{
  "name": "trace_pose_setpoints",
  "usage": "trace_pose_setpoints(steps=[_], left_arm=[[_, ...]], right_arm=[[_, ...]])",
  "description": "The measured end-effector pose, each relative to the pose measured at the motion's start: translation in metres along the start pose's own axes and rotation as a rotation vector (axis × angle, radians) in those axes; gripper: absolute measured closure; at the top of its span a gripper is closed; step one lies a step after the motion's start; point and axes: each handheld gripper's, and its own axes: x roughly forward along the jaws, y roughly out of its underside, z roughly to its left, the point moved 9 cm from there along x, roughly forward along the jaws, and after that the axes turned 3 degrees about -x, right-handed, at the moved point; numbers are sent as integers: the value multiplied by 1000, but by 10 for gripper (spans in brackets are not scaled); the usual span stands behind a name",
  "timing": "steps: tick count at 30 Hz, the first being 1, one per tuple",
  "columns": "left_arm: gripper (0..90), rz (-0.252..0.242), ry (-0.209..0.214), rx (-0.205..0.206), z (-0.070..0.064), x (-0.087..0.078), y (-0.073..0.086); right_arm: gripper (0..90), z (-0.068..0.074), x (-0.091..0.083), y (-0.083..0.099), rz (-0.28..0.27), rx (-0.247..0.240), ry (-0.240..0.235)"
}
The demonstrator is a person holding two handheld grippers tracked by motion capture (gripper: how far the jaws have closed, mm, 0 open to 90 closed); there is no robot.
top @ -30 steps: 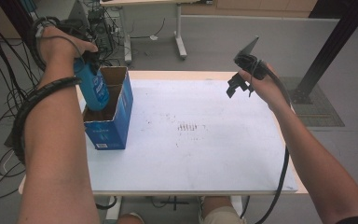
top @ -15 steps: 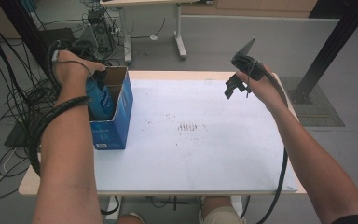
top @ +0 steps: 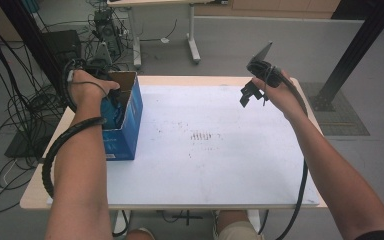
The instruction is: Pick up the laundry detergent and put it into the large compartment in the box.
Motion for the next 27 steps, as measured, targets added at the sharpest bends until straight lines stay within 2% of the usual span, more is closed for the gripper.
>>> trace_pose_setpoints(steps=[10, 25, 27], left_arm=[[382, 1, -4, 10, -6, 17, 3], [381, 26, -5, 29, -7, 38, 8], [381, 16, -5, 27, -7, 38, 9]], right_arm=[[53, 2, 3, 0, 4, -2, 1], [53, 0, 7, -1, 11, 3, 0], [53, 0, 8, -1, 12, 3, 2]])
